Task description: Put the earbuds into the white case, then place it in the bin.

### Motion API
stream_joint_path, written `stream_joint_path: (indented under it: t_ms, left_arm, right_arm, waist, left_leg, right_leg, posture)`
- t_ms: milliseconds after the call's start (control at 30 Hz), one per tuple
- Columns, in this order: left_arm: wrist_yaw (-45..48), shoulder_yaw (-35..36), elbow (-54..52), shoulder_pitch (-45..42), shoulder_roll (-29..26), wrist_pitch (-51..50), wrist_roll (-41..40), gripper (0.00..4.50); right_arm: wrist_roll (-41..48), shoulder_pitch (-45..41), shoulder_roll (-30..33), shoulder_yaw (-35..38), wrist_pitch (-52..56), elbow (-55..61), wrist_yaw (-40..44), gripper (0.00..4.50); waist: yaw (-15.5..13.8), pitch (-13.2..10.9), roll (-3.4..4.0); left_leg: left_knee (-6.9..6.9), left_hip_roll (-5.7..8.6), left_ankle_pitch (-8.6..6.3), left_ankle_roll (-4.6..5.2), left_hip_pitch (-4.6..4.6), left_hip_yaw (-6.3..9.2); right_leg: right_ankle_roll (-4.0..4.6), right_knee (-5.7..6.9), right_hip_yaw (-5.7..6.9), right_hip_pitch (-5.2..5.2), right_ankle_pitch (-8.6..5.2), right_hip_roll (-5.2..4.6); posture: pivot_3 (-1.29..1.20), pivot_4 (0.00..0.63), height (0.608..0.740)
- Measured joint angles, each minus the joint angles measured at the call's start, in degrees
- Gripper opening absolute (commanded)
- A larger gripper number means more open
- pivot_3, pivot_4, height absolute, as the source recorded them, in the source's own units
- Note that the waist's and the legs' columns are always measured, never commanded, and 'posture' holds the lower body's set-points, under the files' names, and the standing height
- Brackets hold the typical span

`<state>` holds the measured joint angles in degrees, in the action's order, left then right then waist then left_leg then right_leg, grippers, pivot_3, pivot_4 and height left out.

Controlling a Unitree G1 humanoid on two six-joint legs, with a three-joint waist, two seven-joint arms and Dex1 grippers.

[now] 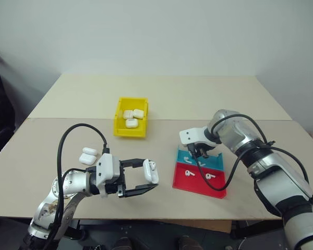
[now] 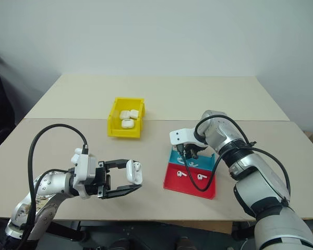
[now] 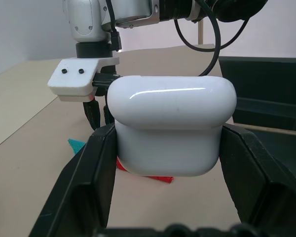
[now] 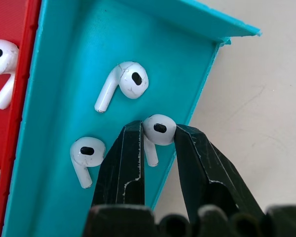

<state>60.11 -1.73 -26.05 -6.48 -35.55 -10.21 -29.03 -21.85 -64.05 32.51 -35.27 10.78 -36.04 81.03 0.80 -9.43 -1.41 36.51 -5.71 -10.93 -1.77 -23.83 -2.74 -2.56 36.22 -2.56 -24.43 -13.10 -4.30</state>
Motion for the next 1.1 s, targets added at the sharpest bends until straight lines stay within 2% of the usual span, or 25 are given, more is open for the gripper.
stream_joint_path:
  t_ms: [233, 400, 533, 733, 800, 933, 1000, 1100]
  left_arm:
    - [-0.06, 0.06, -0.01, -0.71, -0.01, -0.16, -0.35, 2.78]
    - [-0.51, 0.43, -0.08, -3.24, 0.09, -1.64, -2.41, 2.78]
    - [-0.57, 0.35, 0.06, -6.39, 0.98, -3.09, -3.98, 2.78]
    - [-2.7, 0.1, 0.85, -16.32, 4.35, -8.54, -9.0, 2.78]
    - [-4.25, 0.32, 0.63, -20.46, 4.56, -11.88, -11.77, 2.78]
    - [-4.83, 0.36, 0.23, -24.41, 4.69, -14.89, -14.04, 2.78]
    - [-4.65, 0.02, 0.57, -25.51, 4.86, -15.85, -14.05, 2.78]
    - [-4.22, -1.1, 1.17, -26.7, 5.79, -16.2, -13.84, 2.78]
  right_arm:
    - [0.48, 1.04, 1.58, 1.44, -0.03, 2.64, -0.06, 1.01]
    - [3.15, 2.01, 6.66, 8.3, 6.16, 13.1, 0.32, 1.01]
    - [9.21, 5.27, 9.71, 16.81, 15.29, 23.48, 0.3, 1.01]
    - [27.47, 10.6, 9.74, 39.59, 32.58, 43.01, -3.39, 1.01]
    - [35.6, 12.58, 7.13, 48.71, 37.79, 50.58, -6.2, 1.01]
    - [52.23, 15.34, 2.11, 61.99, 45.4, 60.68, -11.9, 1.01]
    - [61.89, 16.88, -1.44, 67.09, 48.81, 64.2, -16.14, 1.01]
    - [71.8, 19.97, -4.22, 68.36, 51.29, 67.53, -22.18, 1.01]
  waist:
    - [-0.05, 0.0, 0.0]
    - [-0.3, 0.0, 0.0]
    - [-0.45, 0.0, 0.0]
    - [-0.89, -0.01, -0.01]
    - [-1.03, 0.0, -0.01]
    - [-0.71, 0.0, 0.0]
    - [-0.55, 0.0, 0.0]
    - [-0.39, 0.0, 0.0]
  left_leg:
    - [0.0, 0.0, 0.0, 0.0, 0.0, 0.0]
    - [0.01, 0.0, 0.0, 0.0, -0.01, 0.0]
    - [0.02, 0.0, 0.0, 0.0, -0.01, 0.01]
    - [0.1, 0.01, -0.01, 0.01, 0.0, 0.09]
    - [0.1, 0.01, -0.01, 0.01, 0.0, 0.15]
    - [0.1, 0.01, -0.01, 0.01, 0.1, 0.16]
    - [0.11, 0.01, 0.0, 0.01, 0.11, 0.18]
    - [0.18, 0.01, 0.0, 0.01, 0.12, 0.19]
  right_leg:
    - [0.0, -0.01, 0.0, 0.0, 0.0, 0.0]
    - [-0.01, -0.03, 0.01, 0.03, 0.0, -0.01]
    - [-0.01, -0.02, 0.02, 0.04, 0.0, -0.01]
    - [-0.04, -0.02, 0.05, 0.13, 0.01, 0.0]
    - [-0.04, -0.03, 0.08, 0.16, 0.01, 0.0]
    - [-0.05, 0.01, 0.06, 0.25, 0.01, 0.01]
    - [-0.03, 0.05, 0.05, 0.26, 0.03, 0.03]
    - [-0.05, 0.1, 0.05, 0.28, 0.04, 0.03]
  posture:
    - [0.0, 0.15, 0.74]
    - [0.0, 0.15, 0.74]
    - [0.0, 0.15, 0.74]
    - [0.0, 0.15, 0.74]
    - [0.0, 0.15, 0.74]
    - [0.0, 0.15, 0.74]
    - [0.0, 0.15, 0.74]
    - [0.0, 0.15, 0.74]
